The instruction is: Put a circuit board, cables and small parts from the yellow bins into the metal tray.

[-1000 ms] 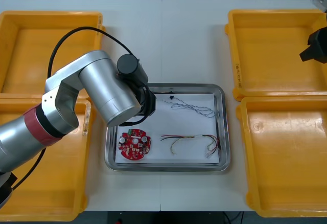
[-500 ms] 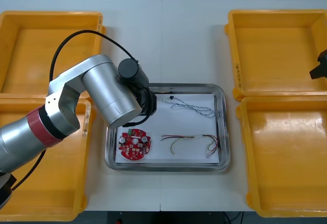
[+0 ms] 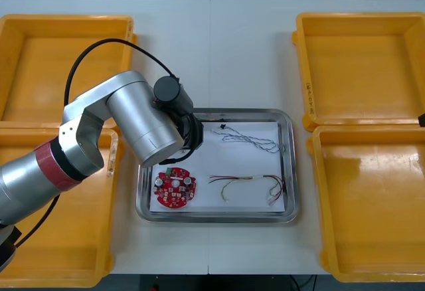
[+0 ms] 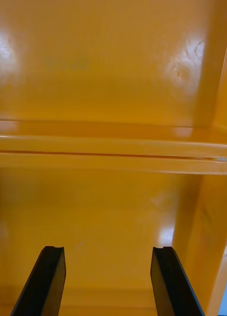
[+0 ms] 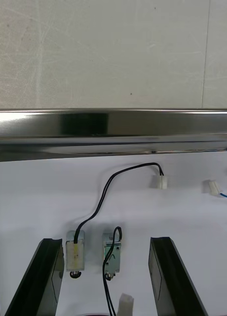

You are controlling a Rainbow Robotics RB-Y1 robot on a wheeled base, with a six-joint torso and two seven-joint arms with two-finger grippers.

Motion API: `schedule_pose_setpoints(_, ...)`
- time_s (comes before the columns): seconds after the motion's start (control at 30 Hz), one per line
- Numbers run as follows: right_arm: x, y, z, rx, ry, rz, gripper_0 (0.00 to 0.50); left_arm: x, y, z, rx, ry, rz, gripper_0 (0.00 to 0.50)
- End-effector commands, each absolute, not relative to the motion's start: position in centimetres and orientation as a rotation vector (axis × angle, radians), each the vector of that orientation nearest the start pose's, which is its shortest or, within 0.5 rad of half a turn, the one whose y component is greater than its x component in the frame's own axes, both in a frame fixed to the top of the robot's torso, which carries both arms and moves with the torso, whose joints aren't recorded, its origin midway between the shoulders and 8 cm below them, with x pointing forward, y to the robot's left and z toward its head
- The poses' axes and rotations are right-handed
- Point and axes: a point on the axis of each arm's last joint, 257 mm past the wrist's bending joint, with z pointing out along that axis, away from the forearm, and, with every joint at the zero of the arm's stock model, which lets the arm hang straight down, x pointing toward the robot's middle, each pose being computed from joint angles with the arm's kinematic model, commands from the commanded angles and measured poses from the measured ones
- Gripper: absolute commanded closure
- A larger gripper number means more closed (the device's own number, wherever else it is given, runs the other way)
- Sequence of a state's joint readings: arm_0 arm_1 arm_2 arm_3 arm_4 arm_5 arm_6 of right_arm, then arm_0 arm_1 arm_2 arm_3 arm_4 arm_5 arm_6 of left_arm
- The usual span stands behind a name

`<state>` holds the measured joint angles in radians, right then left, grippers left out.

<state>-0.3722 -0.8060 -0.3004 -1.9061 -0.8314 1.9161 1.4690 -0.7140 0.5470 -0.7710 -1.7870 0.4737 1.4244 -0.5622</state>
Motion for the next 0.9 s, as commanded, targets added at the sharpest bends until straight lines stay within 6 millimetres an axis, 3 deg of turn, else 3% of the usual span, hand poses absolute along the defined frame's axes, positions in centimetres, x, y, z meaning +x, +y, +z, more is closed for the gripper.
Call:
schedule_pose_setpoints(0.03, 41.0, -42.1, -12.9, 0.007, 2.654, -0.067, 0.000, 48.1, 6.7, -24.8, -0.054, 2.544, -0.226, 0.000)
schedule_pose_setpoints(0.47, 40.0, -42.3, -14.8, 0.072, 2.645, -0.050, 0.000, 46.2, 8.5, -19.1, -0.054, 2.567, -0.195, 0.000)
schedule_pose_setpoints(0.9, 39.9, -42.5, -14.6, 0.126, 2.641, -0.034, 0.000, 45.2, 13.9, -14.0, 0.036, 2.620, -0.167, 0.000)
